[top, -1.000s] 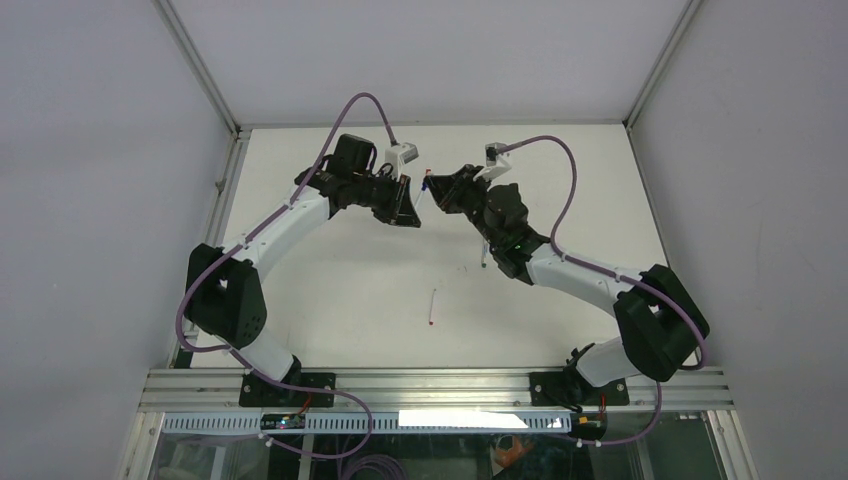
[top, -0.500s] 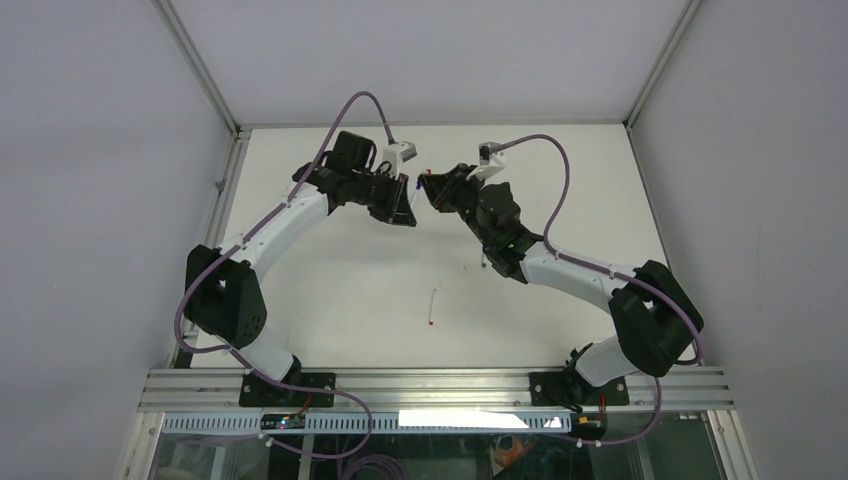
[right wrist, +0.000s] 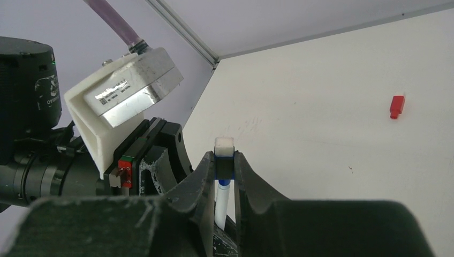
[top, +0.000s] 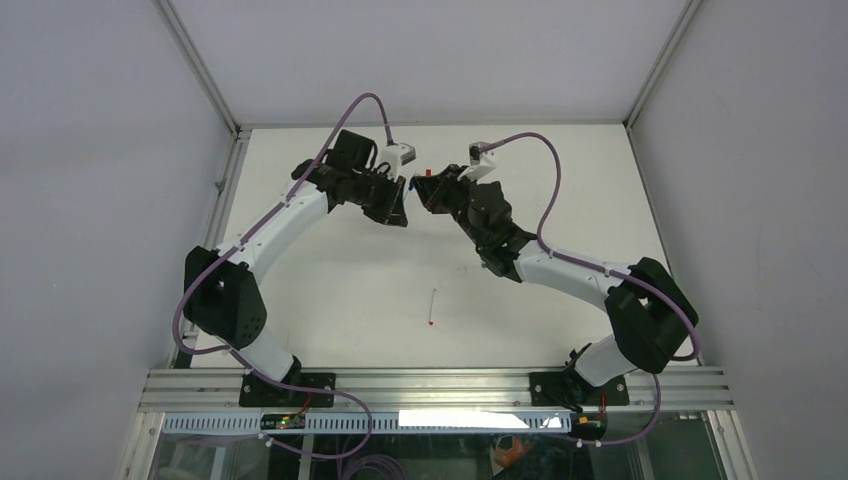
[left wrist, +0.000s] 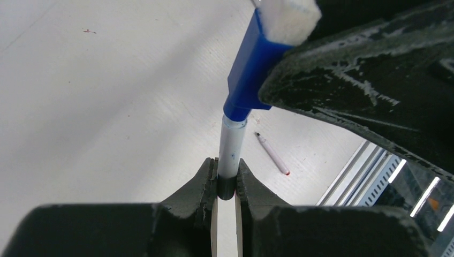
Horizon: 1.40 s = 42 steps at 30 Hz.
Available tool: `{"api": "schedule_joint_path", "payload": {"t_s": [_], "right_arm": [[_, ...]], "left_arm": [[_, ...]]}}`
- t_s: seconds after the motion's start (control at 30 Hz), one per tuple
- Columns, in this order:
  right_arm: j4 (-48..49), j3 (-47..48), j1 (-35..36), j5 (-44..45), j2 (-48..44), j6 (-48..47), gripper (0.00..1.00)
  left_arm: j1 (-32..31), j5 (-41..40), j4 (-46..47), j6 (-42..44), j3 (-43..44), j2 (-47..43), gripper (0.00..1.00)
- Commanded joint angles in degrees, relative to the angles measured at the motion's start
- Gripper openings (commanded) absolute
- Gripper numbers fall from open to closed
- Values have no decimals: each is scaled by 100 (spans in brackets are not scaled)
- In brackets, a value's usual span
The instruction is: Insert the pens into the pen caps
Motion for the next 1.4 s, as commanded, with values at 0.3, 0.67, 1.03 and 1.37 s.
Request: {"api": "schedule_joint_path", "payload": {"t_s": [0.3, 0.67, 1.03, 1.37], "right_arm": [[-1766, 146, 522, -1707, 193, -425, 0], [-2022, 284, 522, -1966, 356, -522, 0], [-2236, 234, 124, -1785, 19, -903, 0], [-1997, 302, -32, -1892, 24, -757, 0]], "left_arm": [[55, -924, 1231, 783, 476, -600, 0], [22, -753, 1217, 1139, 299, -773, 0], [3, -356, 1189, 1619, -453, -1153, 0], [-108, -100, 1138, 1735, -536, -1028, 0]]}}
